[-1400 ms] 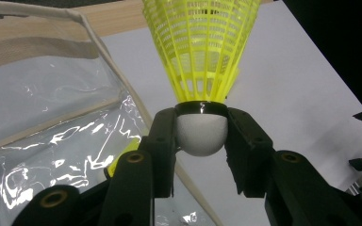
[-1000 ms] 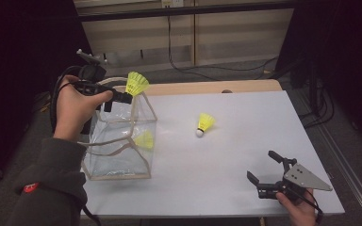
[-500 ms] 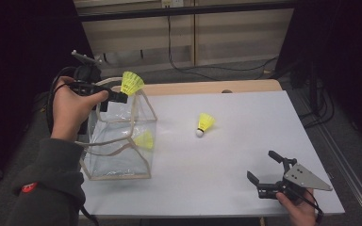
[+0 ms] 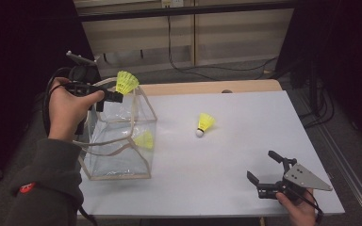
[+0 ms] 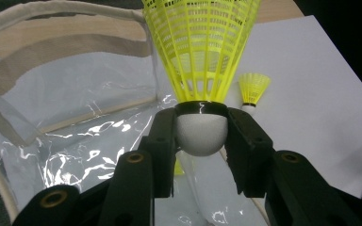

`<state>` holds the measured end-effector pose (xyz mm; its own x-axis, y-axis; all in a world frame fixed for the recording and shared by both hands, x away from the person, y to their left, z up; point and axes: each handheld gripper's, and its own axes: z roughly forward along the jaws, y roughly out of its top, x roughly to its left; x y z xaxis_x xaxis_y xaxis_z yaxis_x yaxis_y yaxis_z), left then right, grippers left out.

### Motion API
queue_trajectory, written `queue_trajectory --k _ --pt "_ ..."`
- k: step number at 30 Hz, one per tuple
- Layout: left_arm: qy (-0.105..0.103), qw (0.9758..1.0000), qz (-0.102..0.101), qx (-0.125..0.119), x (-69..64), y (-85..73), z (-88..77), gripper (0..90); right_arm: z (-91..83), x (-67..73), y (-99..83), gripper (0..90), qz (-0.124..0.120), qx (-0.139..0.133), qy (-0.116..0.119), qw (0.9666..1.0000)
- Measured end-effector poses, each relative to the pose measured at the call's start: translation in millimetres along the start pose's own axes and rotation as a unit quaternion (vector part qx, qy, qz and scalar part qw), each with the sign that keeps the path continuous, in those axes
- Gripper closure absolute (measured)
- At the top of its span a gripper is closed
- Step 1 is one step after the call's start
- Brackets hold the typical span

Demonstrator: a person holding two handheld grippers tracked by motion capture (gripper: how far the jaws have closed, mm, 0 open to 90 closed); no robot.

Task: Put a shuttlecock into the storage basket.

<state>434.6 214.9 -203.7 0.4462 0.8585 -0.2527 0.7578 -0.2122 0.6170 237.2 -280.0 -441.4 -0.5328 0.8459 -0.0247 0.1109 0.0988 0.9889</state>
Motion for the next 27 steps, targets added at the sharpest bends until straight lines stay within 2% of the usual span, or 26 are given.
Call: queue_trajectory --k 4,25,27 --pt "0.004 1.0 0.002 0.001 2.3 -0.8 0.0 64.6 0.0 0.0 0.0 1.2 0.0 0.0 0.0 1.0" --pt "0.023 0.9995 -0.021 -0.007 12.2 -5.0 1.8 64.6 0.5 0.6 -0.1 1.2 0.0 0.0 0.0 1.0" --pt "0.024 0.9995 -0.018 -0.005 13.4 -5.7 2.6 64.5 0.2 0.5 -0.1 1.2 0.001 0.001 0.001 1.0"
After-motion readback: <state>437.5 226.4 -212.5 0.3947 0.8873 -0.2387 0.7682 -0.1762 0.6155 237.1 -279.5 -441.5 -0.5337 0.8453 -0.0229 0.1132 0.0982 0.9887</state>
